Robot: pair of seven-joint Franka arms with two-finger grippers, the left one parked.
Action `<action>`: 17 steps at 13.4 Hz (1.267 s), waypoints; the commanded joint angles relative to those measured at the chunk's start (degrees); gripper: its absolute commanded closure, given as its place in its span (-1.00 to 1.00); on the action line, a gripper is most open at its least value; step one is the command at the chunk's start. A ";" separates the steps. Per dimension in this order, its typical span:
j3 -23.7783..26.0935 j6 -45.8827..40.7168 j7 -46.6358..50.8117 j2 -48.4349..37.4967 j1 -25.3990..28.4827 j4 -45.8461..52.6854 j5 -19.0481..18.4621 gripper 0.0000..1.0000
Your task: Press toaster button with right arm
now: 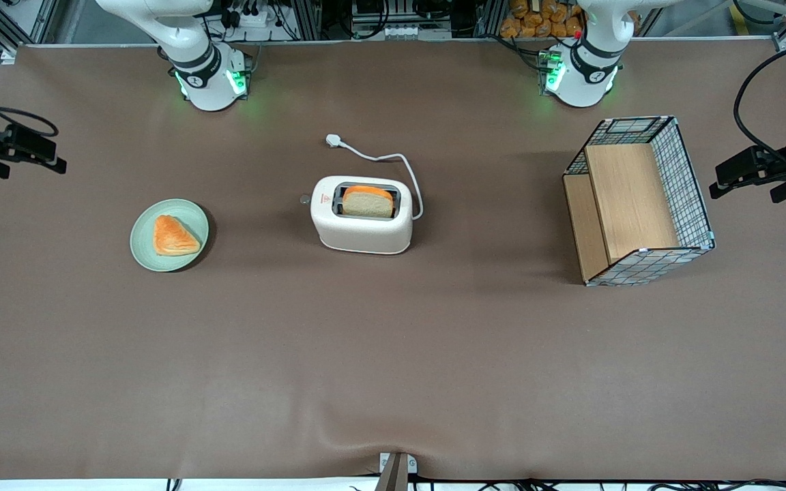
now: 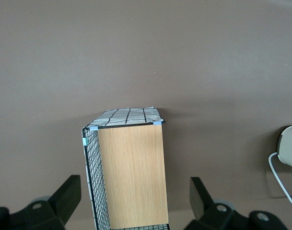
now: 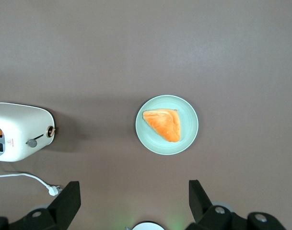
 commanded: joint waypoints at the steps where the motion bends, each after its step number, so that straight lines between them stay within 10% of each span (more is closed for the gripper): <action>1: -0.55 -0.38 1.13 -1.51 0.78 -1.30 -1.83 -1.00; 17: -0.90 -1.27 4.91 -1.51 -0.63 2.31 -4.12 -1.00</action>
